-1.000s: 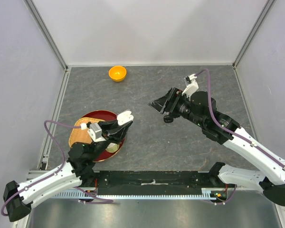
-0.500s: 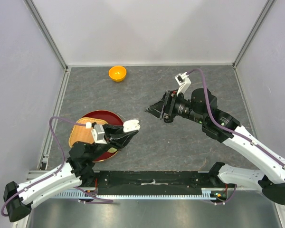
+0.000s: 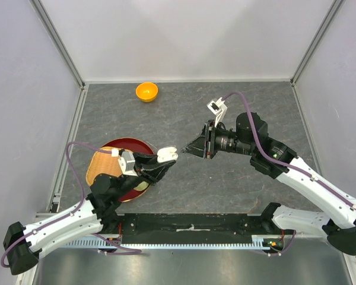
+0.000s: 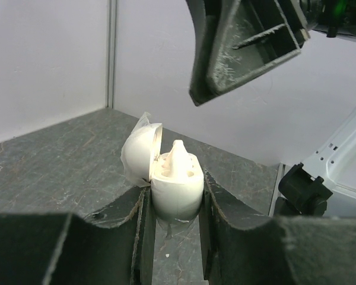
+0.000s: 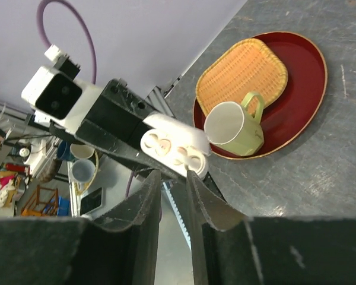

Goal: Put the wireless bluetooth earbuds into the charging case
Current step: Adjust the earbud with the charging case.

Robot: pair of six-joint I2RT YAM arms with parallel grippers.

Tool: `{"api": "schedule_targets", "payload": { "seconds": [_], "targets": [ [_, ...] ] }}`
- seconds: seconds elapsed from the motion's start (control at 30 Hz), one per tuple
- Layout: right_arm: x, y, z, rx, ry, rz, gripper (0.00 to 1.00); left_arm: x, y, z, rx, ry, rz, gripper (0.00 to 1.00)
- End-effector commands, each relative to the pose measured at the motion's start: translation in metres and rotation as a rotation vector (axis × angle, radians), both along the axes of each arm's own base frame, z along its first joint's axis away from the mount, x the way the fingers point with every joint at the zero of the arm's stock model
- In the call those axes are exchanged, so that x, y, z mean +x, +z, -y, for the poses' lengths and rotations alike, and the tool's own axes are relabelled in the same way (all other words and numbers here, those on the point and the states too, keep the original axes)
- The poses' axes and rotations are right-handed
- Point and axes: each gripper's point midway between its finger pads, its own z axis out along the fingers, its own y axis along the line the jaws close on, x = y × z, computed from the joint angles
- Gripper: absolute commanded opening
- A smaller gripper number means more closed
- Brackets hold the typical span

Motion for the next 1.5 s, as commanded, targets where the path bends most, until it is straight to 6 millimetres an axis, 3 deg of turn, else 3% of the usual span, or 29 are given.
{"api": "schedule_targets", "payload": {
  "seconds": [0.0, 0.27, 0.53, 0.93, 1.3, 1.47],
  "targets": [
    [-0.017, 0.011, 0.0, 0.025, 0.1, 0.078, 0.3, 0.004, 0.035, -0.006, -0.106, 0.023, -0.001, 0.02],
    [-0.012, 0.003, -0.011, 0.0, 0.115, 0.057, 0.28, 0.001, 0.034, 0.0, -0.102, -0.007, -0.009, 0.02],
    [-0.006, -0.005, -0.017, -0.021, 0.102, 0.048, 0.36, -0.001, 0.035, 0.004, -0.091, -0.026, 0.0, 0.02],
    [0.003, -0.015, -0.02, -0.048, 0.073, 0.047, 0.38, -0.004, 0.036, 0.01, -0.084, -0.06, 0.009, 0.02],
    [-0.006, -0.028, -0.017, -0.086, 0.094, 0.036, 0.13, 0.002, 0.037, 0.006, -0.124, -0.025, 0.002, 0.02],
    [-0.01, -0.035, -0.016, -0.111, 0.107, 0.034, 0.12, 0.004, 0.04, 0.0, -0.148, 0.002, 0.005, 0.02]
  ]
}}
